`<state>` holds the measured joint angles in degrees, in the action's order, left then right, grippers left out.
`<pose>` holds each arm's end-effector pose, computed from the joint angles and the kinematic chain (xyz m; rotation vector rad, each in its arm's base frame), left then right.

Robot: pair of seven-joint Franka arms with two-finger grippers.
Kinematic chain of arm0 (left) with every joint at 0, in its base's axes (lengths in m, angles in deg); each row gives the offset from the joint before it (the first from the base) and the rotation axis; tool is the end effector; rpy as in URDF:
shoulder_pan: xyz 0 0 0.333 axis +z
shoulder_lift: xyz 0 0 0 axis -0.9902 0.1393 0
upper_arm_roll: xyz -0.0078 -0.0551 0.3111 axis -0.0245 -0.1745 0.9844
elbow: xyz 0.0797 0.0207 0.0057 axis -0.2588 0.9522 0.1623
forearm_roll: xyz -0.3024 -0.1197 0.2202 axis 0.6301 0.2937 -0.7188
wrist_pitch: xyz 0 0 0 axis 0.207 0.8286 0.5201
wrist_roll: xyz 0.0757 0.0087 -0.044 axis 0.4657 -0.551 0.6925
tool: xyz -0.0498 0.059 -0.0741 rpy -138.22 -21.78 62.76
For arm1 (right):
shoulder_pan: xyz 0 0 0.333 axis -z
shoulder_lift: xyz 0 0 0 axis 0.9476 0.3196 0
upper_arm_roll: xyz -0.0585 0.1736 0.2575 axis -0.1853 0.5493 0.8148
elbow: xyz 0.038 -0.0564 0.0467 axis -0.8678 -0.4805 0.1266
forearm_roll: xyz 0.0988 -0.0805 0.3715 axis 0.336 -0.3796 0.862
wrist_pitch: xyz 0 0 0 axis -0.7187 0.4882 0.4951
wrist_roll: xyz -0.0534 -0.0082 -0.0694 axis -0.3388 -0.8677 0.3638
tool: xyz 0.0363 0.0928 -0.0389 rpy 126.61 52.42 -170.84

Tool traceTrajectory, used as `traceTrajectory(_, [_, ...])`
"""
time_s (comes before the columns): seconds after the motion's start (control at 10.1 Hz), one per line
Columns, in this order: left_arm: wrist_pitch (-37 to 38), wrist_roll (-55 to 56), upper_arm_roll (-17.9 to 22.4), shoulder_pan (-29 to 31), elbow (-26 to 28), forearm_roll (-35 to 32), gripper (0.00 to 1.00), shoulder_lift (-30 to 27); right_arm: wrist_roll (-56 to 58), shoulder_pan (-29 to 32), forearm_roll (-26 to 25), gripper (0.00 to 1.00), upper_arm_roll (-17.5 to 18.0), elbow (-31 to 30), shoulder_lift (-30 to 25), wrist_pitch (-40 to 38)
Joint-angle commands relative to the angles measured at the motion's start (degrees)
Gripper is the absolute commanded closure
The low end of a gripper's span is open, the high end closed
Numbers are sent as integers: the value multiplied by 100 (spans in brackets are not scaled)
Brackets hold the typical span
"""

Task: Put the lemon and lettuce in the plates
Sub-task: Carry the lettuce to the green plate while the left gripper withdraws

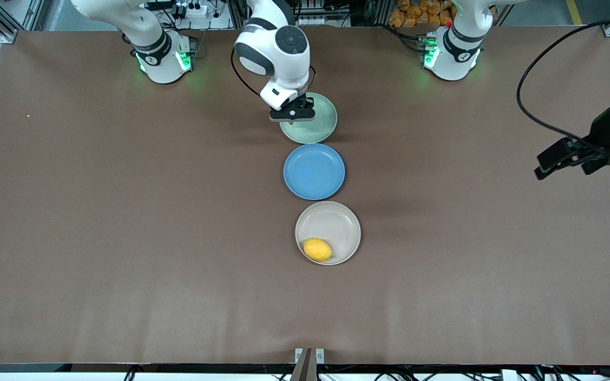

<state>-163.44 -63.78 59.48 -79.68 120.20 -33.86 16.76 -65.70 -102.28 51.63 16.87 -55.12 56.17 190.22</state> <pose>0.5970 -0.0521 0.6422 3.0798 0.1574 0.1907 0.2903 0.4950 0.2639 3.0795 0.0562 -0.1058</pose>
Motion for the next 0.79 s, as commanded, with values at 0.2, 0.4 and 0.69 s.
traceTrajectory(0.2, [-35, -226, -71, 182, 493, -71, 0, -407, -1526, -81, -1473, 100, 197, 555, 1071, 178])
traceTrajectory(0.4, [78, -226, -89, 173, 476, -80, 0, -424, -1635, -81, -1538, 100, 215, 625, 1117, 187])
traceTrajectory(0.69, [316, -270, -54, 191, 484, -71, 0, -477, -1811, -47, -1591, 0, 425, 696, 1082, 117])
